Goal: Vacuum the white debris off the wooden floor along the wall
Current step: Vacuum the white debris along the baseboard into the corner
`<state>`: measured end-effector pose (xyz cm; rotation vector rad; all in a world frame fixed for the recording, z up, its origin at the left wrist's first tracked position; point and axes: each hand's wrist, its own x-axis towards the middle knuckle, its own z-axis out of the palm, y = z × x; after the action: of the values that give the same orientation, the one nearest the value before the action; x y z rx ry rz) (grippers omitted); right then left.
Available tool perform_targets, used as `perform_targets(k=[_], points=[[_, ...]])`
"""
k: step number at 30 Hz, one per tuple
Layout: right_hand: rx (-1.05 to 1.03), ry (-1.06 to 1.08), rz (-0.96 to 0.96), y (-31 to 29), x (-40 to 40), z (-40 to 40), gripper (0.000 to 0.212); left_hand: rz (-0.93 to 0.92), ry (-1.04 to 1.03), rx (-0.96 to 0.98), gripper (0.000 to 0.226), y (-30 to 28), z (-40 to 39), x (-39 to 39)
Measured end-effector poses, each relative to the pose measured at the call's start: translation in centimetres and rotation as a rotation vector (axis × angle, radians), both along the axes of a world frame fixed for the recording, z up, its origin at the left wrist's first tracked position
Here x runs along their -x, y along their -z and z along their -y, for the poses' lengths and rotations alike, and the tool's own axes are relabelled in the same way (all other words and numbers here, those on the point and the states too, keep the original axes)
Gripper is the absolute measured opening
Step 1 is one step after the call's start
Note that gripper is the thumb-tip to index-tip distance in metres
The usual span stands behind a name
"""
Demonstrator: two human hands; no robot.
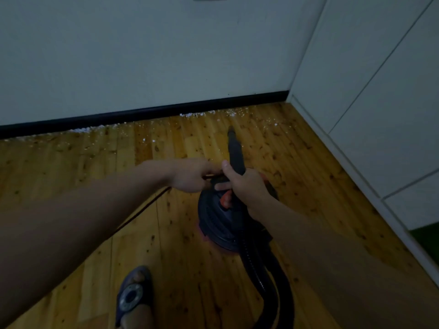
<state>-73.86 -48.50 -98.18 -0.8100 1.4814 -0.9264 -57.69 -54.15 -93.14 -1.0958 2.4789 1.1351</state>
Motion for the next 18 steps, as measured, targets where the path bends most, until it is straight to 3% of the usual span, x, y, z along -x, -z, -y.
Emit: perform_targets(k=[3,7,10,13,16,18], points=[[-0.005,0.017,0.032,-0.6,0.1,0.0,0.052,0.002,0.041,0.185,0.016,1.3,-1.1,1.5],[-0.064,0.032,0.008,-1.2,0.1,0.8,0.037,-0.184,-0.075,0.233,0.020,2.3,-2.5,0.0],[-0.104,0.036,-0.039,-1.0,0.1,1.3,0.027,-0.285,-0.248,0.146,0.030,3.8,-3.0,-1.8],[-0.094,0.067,-0.064,-0.6,0.5,1.9,0.025,-0.213,-0.277,0.039,0.007,5.3,-2.6,-4.2],[-0.088,0.093,-0.129,-0.5,1.5,2.4,0.026,-0.029,-0.210,-0.137,0.035,6.9,-2.1,-7.7],[-0.085,0.093,-0.151,-0.5,2.1,2.6,0.025,-0.032,-0.225,-0.202,0.047,7.7,-2.1,-9.0]])
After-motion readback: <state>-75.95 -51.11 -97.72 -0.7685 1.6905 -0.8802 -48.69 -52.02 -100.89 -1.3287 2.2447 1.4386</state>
